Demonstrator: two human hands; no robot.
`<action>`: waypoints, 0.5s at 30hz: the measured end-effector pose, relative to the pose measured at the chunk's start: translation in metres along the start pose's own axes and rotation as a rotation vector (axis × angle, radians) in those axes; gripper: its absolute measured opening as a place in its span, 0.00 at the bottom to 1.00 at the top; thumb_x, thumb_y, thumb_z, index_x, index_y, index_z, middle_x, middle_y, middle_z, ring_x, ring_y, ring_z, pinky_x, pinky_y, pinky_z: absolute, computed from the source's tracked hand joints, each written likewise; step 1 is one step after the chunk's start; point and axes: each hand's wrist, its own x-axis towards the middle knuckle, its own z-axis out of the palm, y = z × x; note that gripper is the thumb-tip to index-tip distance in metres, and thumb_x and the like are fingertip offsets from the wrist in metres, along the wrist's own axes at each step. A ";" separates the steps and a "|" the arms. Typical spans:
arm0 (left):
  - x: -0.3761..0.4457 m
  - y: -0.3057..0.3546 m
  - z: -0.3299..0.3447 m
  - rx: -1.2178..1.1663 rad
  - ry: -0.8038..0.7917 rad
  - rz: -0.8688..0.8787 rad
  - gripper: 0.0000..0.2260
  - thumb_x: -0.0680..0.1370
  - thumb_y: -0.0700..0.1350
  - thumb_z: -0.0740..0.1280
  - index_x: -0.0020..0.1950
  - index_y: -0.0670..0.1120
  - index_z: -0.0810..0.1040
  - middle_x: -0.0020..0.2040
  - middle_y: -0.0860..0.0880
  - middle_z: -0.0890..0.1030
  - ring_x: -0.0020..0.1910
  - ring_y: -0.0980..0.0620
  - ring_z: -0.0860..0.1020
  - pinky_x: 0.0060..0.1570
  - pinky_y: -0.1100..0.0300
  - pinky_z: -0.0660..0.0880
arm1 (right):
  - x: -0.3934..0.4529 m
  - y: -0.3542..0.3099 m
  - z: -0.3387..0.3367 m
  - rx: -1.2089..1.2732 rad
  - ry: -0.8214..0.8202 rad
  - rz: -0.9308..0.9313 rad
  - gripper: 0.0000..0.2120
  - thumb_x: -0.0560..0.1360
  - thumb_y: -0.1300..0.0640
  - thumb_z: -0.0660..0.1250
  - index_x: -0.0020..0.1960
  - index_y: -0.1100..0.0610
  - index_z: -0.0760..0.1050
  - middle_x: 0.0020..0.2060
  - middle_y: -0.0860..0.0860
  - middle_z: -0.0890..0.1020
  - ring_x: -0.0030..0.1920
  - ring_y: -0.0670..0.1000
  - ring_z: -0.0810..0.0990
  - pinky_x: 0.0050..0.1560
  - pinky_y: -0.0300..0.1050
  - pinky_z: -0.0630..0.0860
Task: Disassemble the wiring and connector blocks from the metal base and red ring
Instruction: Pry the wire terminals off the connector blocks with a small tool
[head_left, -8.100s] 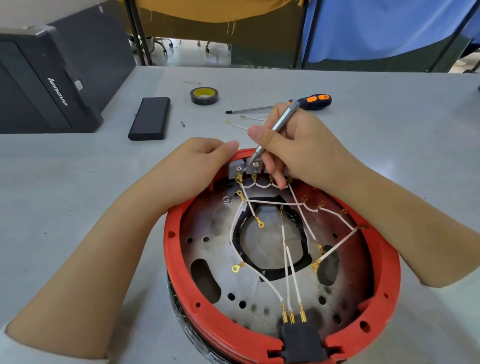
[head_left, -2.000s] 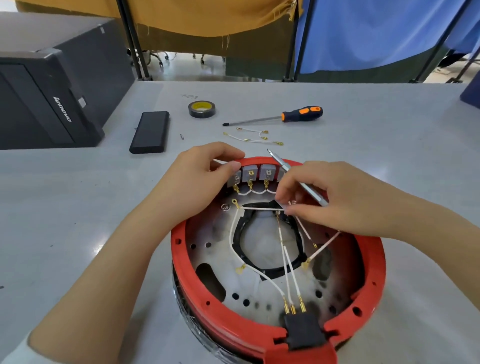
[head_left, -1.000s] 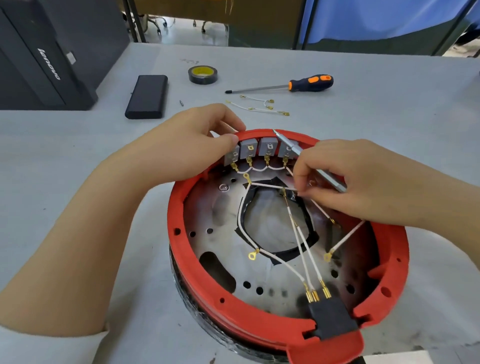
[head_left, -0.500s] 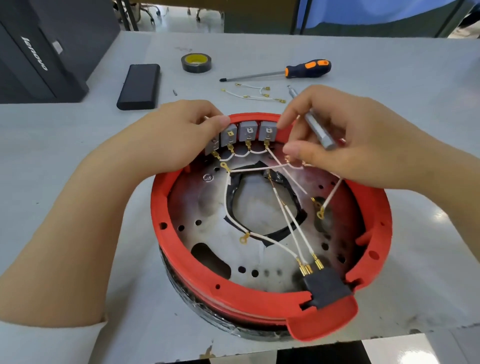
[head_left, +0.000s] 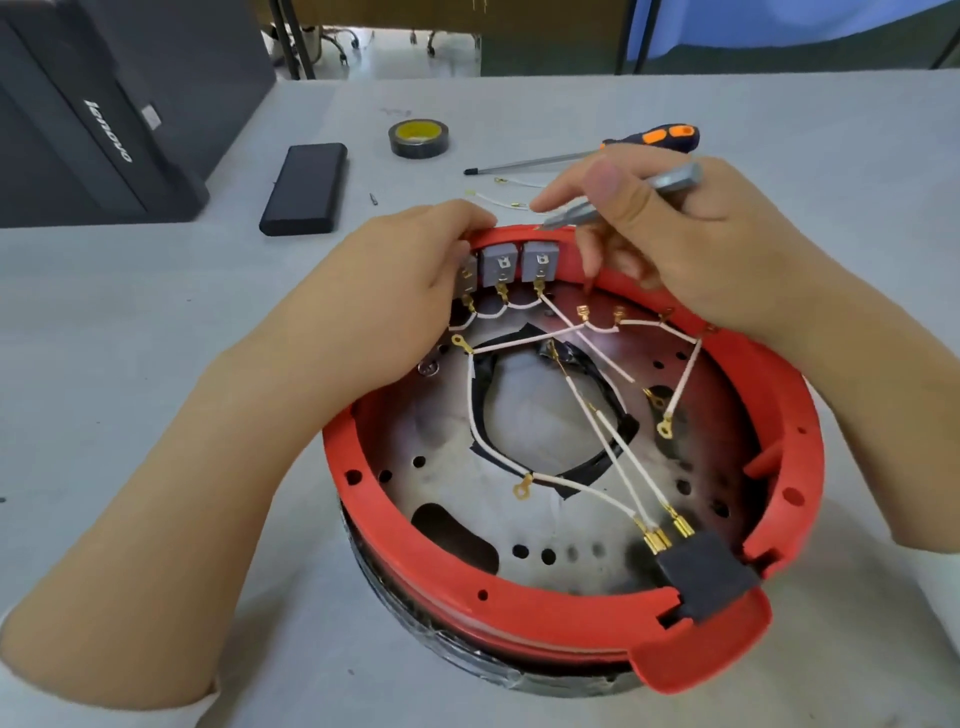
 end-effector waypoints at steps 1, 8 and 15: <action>0.000 0.000 0.000 -0.025 0.002 -0.021 0.15 0.82 0.44 0.54 0.67 0.53 0.71 0.55 0.53 0.77 0.50 0.55 0.71 0.41 0.68 0.59 | -0.002 0.001 -0.001 0.006 0.025 -0.016 0.15 0.82 0.50 0.55 0.53 0.54 0.79 0.32 0.53 0.76 0.30 0.42 0.73 0.35 0.30 0.68; -0.002 0.001 0.000 -0.019 0.013 -0.031 0.15 0.82 0.44 0.54 0.66 0.54 0.71 0.51 0.60 0.72 0.47 0.65 0.66 0.41 0.72 0.59 | -0.005 0.001 0.000 0.088 0.106 0.013 0.07 0.81 0.55 0.59 0.44 0.52 0.68 0.28 0.51 0.77 0.25 0.49 0.69 0.28 0.37 0.67; 0.013 0.009 -0.003 0.061 -0.088 -0.032 0.13 0.82 0.49 0.54 0.62 0.52 0.74 0.51 0.55 0.72 0.52 0.56 0.69 0.45 0.67 0.59 | -0.007 -0.004 -0.001 0.144 0.106 0.033 0.11 0.81 0.51 0.58 0.41 0.54 0.63 0.24 0.53 0.75 0.21 0.54 0.66 0.23 0.41 0.64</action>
